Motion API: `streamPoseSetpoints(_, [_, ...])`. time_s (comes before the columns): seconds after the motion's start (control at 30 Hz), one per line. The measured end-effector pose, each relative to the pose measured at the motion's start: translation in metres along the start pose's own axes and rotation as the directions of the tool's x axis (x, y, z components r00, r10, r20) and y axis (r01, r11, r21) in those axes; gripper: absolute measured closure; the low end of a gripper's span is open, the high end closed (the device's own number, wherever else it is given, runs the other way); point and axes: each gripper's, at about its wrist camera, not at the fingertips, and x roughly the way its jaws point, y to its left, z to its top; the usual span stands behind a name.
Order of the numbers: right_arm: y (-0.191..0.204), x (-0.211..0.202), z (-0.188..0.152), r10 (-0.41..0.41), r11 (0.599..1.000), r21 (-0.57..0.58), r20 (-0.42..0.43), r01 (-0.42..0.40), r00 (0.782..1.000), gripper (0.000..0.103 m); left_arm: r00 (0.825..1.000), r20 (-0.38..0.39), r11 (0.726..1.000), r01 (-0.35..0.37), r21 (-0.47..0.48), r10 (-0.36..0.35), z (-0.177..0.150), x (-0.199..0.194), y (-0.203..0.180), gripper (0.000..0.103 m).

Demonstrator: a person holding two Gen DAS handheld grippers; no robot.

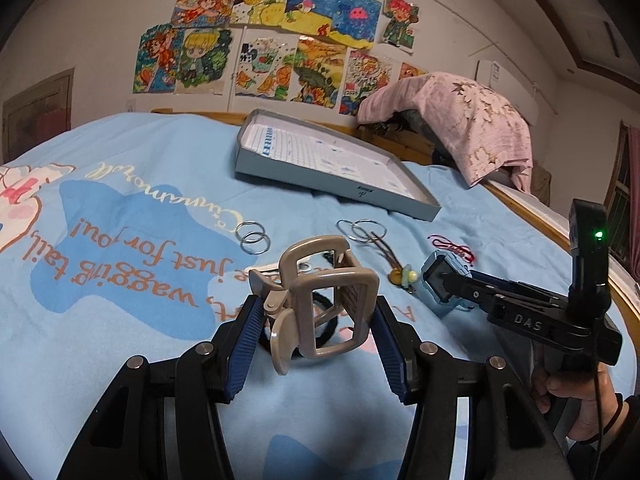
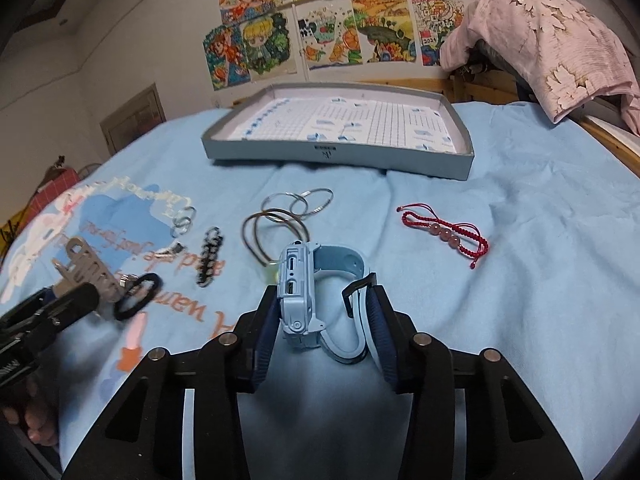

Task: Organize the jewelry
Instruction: 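Carry the claw clip and smartwatch into the grey tray and open both tools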

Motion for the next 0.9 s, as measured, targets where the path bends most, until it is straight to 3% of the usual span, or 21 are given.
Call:
streamPoseSetpoints(0.3, [0.005,-0.029,0.004,0.066,0.998,-0.006,0.087,-0.066,0.994,0.063,0.998,0.040,0.999,0.043,0.010,-0.043,0.002,-0.010,-0.008,0.051])
streamPoseSetpoints(0.43, [0.005,-0.030,0.005,0.076,0.997,-0.008,0.101,-0.076,0.992,0.063,0.998,0.024,0.998,0.064,0.018,-0.065,0.010,-0.005,-0.013,0.051])
streamPoseSetpoints(0.67, [-0.002,-0.028,0.038,0.072,0.997,0.002,0.201,-0.074,0.977,0.063,0.997,0.037,0.997,0.067,-0.025,-0.066,0.062,0.026,-0.014,0.051])
streamPoseSetpoints(0.9, [-0.024,0.019,0.107,0.056,0.997,0.043,0.247,-0.069,0.967,0.063,0.998,0.052,0.999,0.036,-0.039,-0.034,0.132,0.094,-0.008,0.051])
